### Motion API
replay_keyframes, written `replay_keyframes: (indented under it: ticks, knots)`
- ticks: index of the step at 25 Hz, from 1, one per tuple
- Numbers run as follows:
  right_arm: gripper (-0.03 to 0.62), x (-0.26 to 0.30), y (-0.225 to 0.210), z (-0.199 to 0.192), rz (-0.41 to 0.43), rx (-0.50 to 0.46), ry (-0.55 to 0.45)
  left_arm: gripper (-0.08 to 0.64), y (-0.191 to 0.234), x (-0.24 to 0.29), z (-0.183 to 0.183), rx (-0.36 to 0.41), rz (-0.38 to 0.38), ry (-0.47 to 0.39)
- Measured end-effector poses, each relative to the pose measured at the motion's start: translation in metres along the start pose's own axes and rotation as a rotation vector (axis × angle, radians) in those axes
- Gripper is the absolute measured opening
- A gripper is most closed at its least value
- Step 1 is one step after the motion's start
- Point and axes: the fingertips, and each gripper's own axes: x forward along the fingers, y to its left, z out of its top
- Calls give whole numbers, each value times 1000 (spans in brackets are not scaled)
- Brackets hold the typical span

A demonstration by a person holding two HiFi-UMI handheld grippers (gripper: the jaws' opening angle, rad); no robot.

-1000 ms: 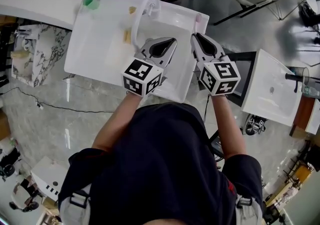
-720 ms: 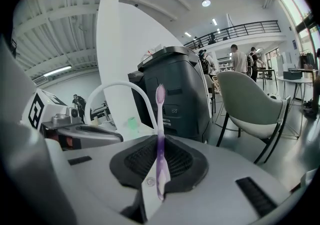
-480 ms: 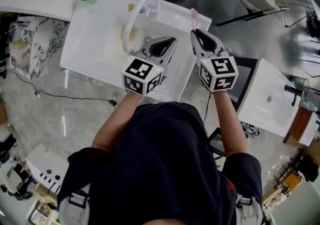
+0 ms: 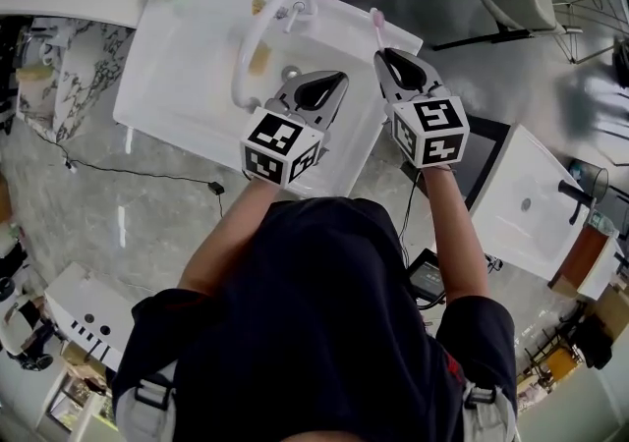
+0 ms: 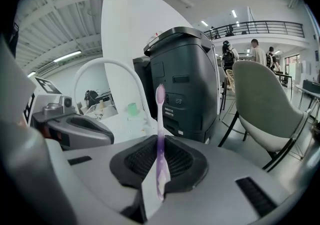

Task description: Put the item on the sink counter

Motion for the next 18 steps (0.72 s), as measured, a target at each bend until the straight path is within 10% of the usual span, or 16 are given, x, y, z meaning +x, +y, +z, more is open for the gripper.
replay_keyframes:
  ticks: [18]
  knots:
    - [61,74,-11,-25,72,-134,191,14,18,8,-15,-38,62,31]
